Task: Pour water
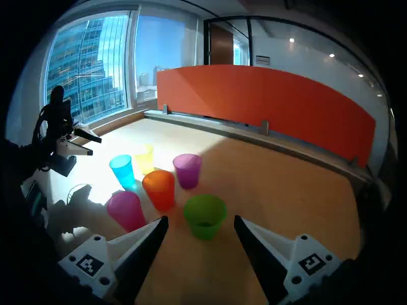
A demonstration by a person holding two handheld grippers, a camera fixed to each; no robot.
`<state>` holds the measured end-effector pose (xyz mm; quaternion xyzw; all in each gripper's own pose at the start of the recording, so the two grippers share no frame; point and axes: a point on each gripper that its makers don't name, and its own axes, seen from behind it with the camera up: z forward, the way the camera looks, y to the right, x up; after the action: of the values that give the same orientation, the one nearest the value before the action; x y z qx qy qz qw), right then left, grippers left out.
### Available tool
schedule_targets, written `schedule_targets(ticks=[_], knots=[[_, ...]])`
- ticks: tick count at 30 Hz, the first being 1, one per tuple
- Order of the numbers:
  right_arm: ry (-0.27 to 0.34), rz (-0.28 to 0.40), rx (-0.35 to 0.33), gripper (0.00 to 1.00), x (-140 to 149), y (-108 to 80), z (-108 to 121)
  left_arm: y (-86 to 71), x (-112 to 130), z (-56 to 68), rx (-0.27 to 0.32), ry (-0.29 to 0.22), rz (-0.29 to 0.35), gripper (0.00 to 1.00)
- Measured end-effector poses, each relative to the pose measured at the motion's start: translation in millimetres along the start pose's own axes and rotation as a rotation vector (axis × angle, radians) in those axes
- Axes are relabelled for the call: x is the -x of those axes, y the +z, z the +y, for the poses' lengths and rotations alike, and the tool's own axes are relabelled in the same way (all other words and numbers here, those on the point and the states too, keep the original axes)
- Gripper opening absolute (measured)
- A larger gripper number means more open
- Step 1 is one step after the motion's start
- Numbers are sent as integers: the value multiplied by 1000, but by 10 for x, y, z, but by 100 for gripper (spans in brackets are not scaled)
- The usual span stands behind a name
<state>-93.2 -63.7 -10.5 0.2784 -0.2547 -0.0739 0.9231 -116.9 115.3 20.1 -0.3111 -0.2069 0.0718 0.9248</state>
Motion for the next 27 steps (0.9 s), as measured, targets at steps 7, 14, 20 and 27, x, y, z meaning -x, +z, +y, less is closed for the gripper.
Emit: schedule_targets(ticks=[7,14,20,27], knots=[[1,-18,-9,100,66,112,-9,110,136,44,23,2,-38,85],[-2,-33,-11,100,129,208,-2,216,247,68,37,13,-80,85],[1,-45,-15,100,179,272,13,331,346,60,43,11,-122,86],[-3,-62,-16,100,229,355,27,445,445,36,50,16,-162,86]])
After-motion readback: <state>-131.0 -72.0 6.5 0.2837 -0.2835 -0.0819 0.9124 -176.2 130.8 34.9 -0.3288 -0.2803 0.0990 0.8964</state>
